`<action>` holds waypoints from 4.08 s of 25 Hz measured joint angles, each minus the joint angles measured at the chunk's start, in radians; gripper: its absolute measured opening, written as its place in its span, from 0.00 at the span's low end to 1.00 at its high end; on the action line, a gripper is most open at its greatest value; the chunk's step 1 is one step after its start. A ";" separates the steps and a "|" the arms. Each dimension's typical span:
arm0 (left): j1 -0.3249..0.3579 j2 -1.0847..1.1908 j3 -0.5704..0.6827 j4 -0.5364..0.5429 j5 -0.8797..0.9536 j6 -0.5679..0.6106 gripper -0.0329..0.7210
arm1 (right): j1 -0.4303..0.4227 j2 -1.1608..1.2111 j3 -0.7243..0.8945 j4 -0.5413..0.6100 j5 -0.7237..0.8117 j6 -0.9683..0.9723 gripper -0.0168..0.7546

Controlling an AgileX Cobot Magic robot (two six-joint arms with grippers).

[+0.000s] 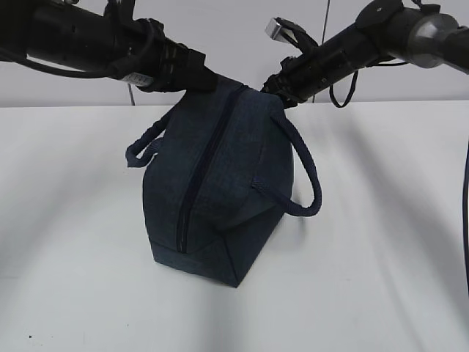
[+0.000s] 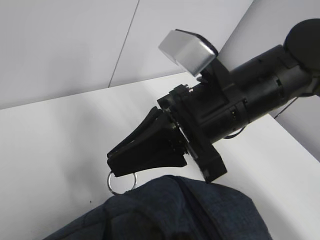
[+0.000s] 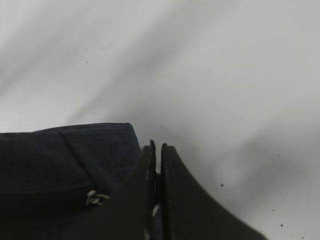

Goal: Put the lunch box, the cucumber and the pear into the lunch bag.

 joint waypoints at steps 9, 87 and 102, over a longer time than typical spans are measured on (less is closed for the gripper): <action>-0.014 0.054 -0.009 -0.077 -0.116 0.000 0.06 | -0.002 0.012 -0.064 -0.068 -0.010 0.006 0.33; 0.054 -0.763 -0.007 1.063 0.618 -0.977 0.59 | -0.004 -1.655 1.010 -0.796 0.139 0.777 0.54; 0.054 -1.316 0.427 1.063 0.639 -1.014 0.59 | -0.004 -2.189 1.480 -0.810 0.142 0.795 0.60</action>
